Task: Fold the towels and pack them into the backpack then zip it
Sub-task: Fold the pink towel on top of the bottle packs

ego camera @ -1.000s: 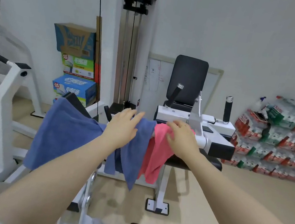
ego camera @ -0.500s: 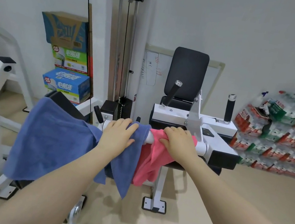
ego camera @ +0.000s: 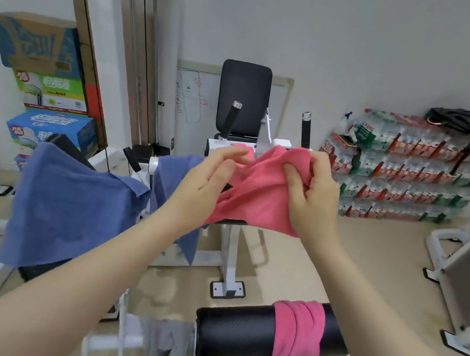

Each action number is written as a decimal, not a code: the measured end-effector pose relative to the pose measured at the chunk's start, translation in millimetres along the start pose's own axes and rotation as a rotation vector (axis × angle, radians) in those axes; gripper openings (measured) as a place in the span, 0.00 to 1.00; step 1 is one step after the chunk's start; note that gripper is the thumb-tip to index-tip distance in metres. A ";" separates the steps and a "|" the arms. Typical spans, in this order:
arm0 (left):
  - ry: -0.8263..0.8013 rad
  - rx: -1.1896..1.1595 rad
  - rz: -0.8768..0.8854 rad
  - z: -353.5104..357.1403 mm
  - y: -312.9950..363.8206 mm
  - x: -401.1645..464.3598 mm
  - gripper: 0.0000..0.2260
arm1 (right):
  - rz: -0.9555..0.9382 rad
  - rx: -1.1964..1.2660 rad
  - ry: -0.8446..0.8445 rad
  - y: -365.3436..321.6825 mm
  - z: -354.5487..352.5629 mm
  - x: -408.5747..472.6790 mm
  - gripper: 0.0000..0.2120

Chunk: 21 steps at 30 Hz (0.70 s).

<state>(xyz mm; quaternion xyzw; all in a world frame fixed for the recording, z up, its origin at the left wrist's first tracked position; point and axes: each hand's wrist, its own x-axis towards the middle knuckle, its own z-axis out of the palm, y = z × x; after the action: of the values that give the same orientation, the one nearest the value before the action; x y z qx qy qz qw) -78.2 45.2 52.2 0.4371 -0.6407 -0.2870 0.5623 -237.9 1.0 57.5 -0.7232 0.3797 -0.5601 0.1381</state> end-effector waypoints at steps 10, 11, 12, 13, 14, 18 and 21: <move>-0.240 0.258 -0.136 86.5 27.5 -66.8 0.07 | 0.247 -0.184 -0.449 -1.8 -97.4 -76.2 0.04; -0.258 0.287 -0.155 98.0 27.2 -66.7 0.05 | 0.292 -0.173 -0.496 5.1 -109.4 -78.4 0.05; -0.272 0.293 -0.173 110.7 27.5 -65.9 0.04 | 0.343 -0.147 -0.522 12.9 -121.1 -81.1 0.07; -0.281 0.284 -0.189 125.2 28.8 -64.4 0.03 | 0.406 -0.105 -0.525 22.0 -133.7 -83.7 0.09; -0.284 0.275 -0.205 140.2 29.7 -61.7 0.02 | 0.482 -0.053 -0.513 31.8 -147.7 -86.0 0.10; -0.322 0.106 -0.385 210.8 33.6 -42.3 0.03 | 0.718 0.216 -0.422 80.1 -204.4 -92.9 0.10; -0.366 0.005 -0.511 267.5 30.8 -30.4 0.04 | 0.756 0.318 -0.329 114.3 -245.4 -88.6 0.10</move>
<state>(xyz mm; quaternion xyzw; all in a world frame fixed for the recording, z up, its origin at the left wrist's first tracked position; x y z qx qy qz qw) -345.8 52.9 10.1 0.5263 -0.6015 -0.4913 0.3461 -514.9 41.8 5.7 -0.5828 0.4995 -0.3992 0.5015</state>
